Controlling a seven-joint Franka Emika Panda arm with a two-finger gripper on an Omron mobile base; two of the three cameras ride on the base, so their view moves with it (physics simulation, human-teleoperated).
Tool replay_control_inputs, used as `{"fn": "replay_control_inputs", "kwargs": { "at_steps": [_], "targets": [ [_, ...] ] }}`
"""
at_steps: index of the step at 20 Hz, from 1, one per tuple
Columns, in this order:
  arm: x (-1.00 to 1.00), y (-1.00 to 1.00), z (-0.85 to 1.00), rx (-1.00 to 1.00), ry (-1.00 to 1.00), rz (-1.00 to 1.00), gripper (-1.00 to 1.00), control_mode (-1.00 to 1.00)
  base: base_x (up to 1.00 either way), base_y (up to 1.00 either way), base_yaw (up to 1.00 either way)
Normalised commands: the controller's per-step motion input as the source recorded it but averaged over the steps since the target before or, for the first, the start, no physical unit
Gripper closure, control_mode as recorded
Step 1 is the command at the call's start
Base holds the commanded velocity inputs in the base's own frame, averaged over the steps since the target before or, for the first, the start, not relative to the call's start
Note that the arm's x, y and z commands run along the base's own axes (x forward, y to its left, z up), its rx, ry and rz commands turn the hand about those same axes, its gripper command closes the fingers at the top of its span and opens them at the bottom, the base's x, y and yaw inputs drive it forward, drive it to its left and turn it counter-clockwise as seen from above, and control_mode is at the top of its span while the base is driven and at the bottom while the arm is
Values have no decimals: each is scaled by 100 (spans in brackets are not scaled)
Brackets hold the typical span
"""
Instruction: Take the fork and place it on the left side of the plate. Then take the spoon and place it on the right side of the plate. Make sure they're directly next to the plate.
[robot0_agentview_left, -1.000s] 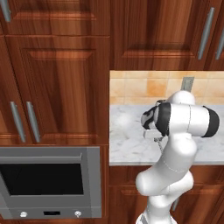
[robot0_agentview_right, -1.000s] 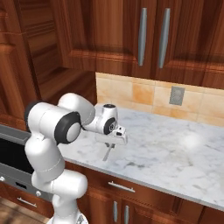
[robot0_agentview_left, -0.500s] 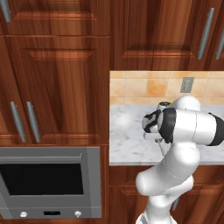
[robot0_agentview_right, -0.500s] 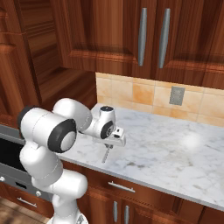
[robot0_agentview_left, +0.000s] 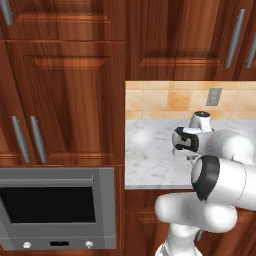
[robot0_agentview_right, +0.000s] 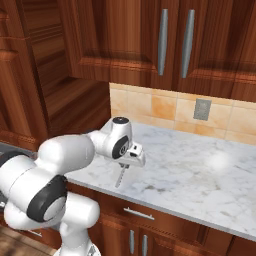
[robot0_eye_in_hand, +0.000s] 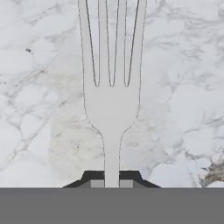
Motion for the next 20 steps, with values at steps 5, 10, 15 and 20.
{"fn": "replay_control_inputs", "kwargs": {
  "at_steps": [5, 10, 15, 20],
  "targets": [
    [-54, -21, 90, 0, -7, 0, 100, -100, 0, 0, 0],
    [-65, -8, 81, 0, -9, 0, 100, -100, 0, 0, 0],
    [-70, -1, 75, 0, -10, 0, 100, -100, 0, 0, 0],
    [-52, -4, 84, 0, -9, 0, 100, -100, 0, 0, 0]
  ]
}}
